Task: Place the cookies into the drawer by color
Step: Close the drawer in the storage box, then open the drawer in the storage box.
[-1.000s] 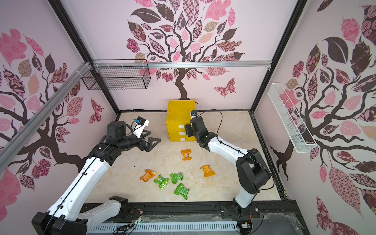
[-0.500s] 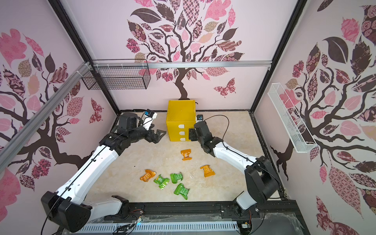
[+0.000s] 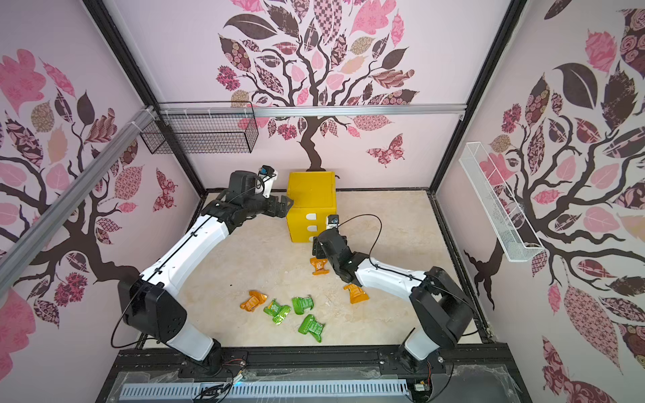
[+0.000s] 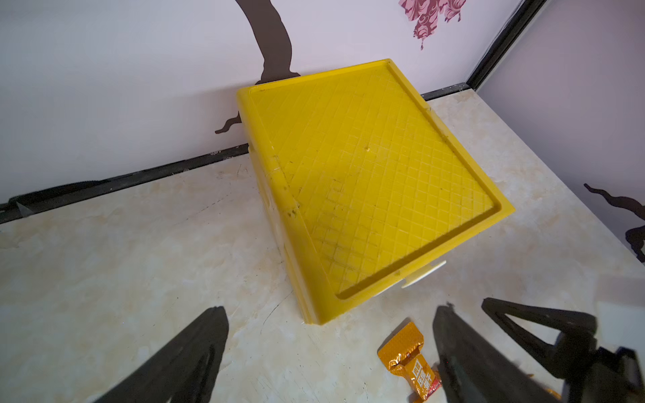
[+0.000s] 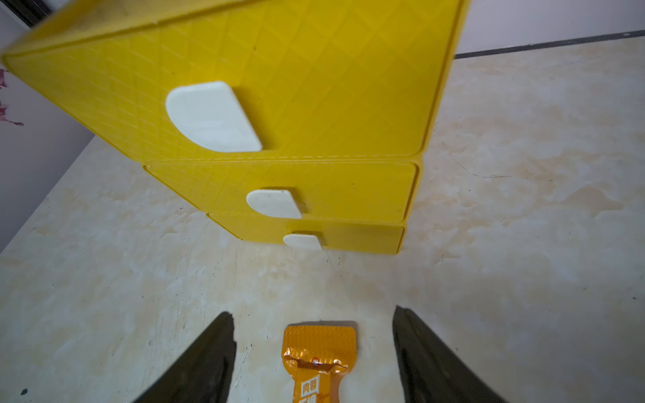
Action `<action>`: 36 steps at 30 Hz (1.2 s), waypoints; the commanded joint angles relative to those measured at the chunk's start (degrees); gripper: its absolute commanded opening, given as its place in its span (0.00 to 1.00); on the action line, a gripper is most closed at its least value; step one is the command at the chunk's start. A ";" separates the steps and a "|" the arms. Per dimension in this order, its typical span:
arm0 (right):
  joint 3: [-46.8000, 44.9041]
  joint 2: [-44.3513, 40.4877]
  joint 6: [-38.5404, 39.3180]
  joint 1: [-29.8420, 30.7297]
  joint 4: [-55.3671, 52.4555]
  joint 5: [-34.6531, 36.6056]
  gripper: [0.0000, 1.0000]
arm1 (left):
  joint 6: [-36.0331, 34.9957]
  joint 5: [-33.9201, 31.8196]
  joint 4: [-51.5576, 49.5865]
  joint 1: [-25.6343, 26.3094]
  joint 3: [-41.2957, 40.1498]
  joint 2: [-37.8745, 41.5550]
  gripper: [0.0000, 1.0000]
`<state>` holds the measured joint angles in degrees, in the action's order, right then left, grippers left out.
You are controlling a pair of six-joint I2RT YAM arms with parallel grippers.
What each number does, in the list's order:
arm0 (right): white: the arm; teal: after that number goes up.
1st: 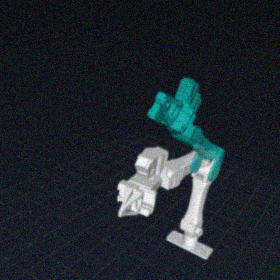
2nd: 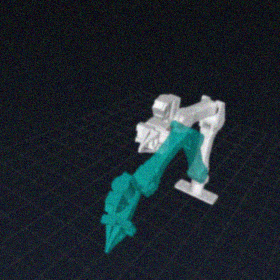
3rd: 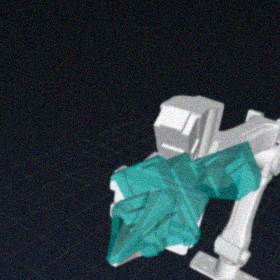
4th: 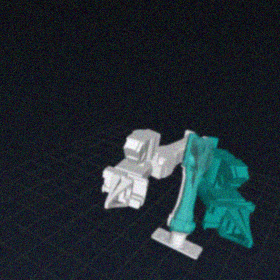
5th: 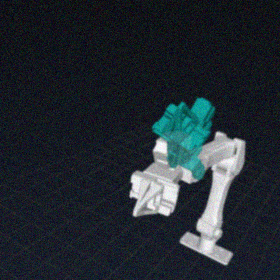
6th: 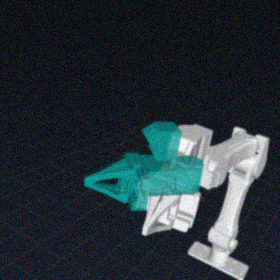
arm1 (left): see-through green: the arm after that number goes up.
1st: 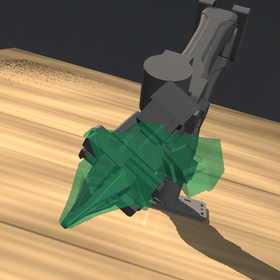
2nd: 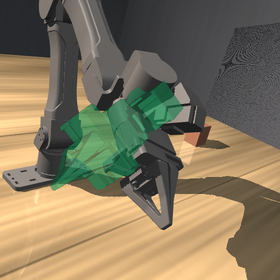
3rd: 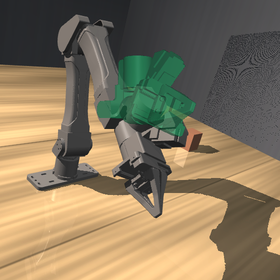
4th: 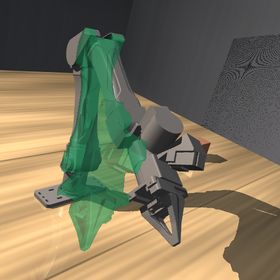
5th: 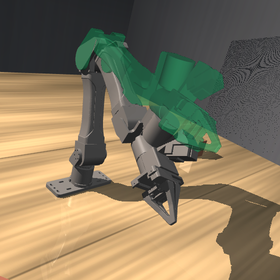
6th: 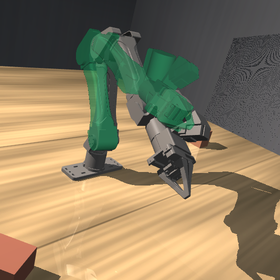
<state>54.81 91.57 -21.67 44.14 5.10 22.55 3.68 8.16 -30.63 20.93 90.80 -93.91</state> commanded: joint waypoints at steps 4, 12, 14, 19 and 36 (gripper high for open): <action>6.51 8.01 -0.47 0.48 6.07 1.92 0.75 | 3.50 0.41 -5.96 -0.11 7.51 -7.04 0.94; 12.22 15.10 0.89 0.49 7.10 3.06 0.75 | 6.35 1.59 -8.61 -1.14 11.20 -13.36 0.91; 13.49 16.49 1.27 0.44 7.11 4.33 0.75 | 6.54 1.66 -8.39 -1.37 10.65 -13.68 0.91; 16.28 19.27 1.72 0.44 5.93 7.53 0.75 | 7.47 2.56 -7.01 -1.55 7.45 -13.13 0.89; 17.48 22.82 7.16 -0.02 12.19 10.15 0.65 | 6.24 2.16 -5.18 -1.63 3.92 -13.16 0.86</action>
<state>71.48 112.75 -16.40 44.80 13.19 32.64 11.44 11.35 -31.03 19.49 96.29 -105.58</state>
